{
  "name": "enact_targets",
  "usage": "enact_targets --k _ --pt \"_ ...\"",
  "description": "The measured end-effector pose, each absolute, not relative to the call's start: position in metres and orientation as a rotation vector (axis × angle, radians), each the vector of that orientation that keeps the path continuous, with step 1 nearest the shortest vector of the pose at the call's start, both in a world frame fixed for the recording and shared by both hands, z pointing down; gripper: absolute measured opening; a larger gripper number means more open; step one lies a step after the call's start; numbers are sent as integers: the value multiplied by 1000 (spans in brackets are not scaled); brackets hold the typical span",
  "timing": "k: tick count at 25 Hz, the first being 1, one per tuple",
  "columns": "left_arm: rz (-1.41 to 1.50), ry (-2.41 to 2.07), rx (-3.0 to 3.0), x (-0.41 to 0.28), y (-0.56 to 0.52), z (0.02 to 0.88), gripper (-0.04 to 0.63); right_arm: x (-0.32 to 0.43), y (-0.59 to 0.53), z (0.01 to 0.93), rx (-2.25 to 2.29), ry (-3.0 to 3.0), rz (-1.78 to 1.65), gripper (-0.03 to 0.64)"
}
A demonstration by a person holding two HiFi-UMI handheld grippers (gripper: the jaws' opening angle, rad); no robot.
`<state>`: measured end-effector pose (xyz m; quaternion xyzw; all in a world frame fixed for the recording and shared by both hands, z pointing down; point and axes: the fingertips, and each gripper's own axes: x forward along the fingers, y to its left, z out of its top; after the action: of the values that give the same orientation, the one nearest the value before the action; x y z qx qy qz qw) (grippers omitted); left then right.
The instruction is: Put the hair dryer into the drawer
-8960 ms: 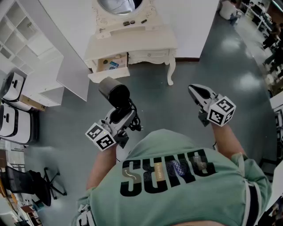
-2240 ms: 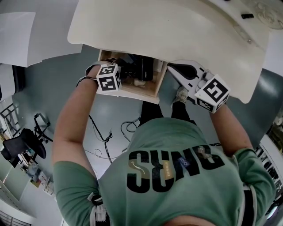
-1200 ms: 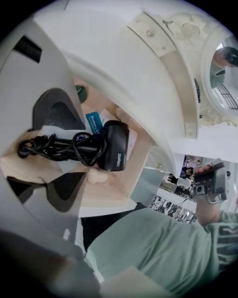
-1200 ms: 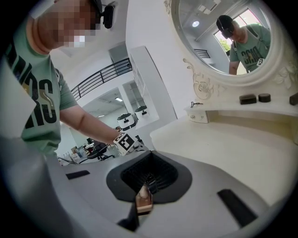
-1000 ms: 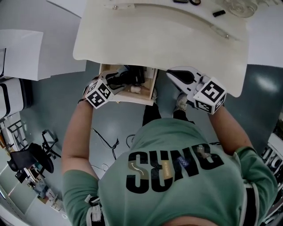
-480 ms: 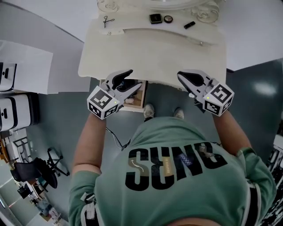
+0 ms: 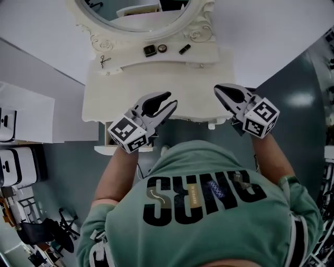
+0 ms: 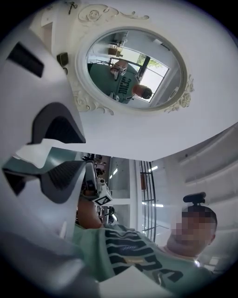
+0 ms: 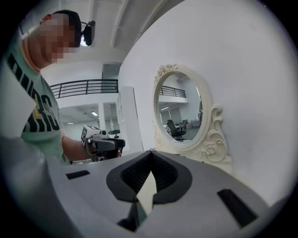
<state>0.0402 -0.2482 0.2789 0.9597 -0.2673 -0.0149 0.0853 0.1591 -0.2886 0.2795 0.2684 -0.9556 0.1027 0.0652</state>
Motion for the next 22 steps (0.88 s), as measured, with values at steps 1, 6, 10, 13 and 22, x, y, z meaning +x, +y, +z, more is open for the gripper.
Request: enact_targets --k 1,6,10,13,22 --pt "-77 -793 2858 49 -251 273 113 169 -290 274 838 -2887 304 -6" --pt "-226 -819 2818 75 -263 244 23 208 -292 251 947 -2895 311 -6" --pt "-250 -826 2843 88 -267 229 9 226 -298 243 1003 -2901 325 -6" --pt "-241 -850 2845 94 -270 229 9 233 -303 245 1029 -2903 364 -6" --pt "-227 -942 2802 85 -277 241 9 234 -312 262 1014 -2893 388 -6"
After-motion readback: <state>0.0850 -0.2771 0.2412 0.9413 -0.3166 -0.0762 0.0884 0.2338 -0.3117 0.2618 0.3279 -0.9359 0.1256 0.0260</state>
